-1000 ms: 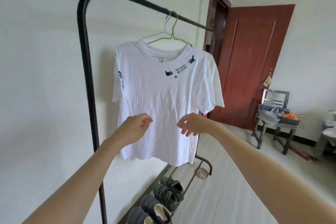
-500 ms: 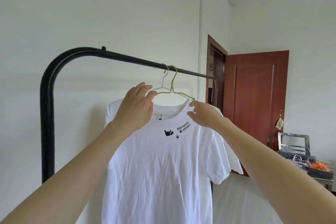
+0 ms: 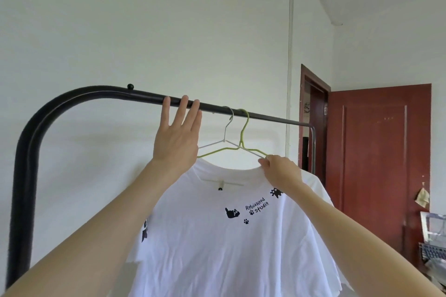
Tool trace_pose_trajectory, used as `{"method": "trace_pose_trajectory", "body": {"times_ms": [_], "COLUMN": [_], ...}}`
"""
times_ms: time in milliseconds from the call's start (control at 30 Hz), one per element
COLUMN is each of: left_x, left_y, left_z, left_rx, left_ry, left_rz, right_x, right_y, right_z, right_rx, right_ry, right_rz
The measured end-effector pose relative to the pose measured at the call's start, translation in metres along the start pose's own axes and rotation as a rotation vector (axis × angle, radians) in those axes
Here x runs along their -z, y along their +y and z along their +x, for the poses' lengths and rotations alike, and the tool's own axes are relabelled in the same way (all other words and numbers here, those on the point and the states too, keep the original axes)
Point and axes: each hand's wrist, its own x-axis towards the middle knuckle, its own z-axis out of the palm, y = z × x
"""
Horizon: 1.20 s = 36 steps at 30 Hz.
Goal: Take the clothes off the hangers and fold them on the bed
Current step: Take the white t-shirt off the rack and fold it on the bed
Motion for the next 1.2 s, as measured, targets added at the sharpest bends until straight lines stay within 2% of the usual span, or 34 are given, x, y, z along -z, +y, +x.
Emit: {"method": "trace_pose_trajectory", "body": {"times_ms": [133,233,367,567,833,967,1200], "left_x": [0.003,0.007,0.011,0.031,0.084,0.127,0.254], "left_y": [0.002,0.008,0.032,0.073,0.138,0.176,0.234], "left_z": [0.001,0.001,-0.003,-0.026,-0.093,-0.133,-0.177], "left_rx": [0.002,0.02,0.033,0.048,-0.066,-0.197,-0.445], "left_ry": [-0.022,0.008,0.048,0.011,-0.214,-0.317,-0.334], "left_rz": [-0.015,-0.084,-0.377,-0.792,-1.237,-1.435,-1.741], "right_x": [0.021,0.051,0.073,0.098,0.146,0.177,0.272], "right_y": [0.001,0.011,0.026,0.06,0.106,0.124,0.146], "right_z": [0.004,0.006,-0.015,-0.071,-0.212,-0.298,-0.457], "right_rx": [-0.011,-0.05,-0.08,-0.134,-0.344,-0.449,-0.746], "right_ry": [0.204,0.286,0.285,0.295,0.263,0.272,0.38], "right_rz": [-0.059,-0.041,-0.043,-0.058,-0.177,-0.283,-0.489]}}
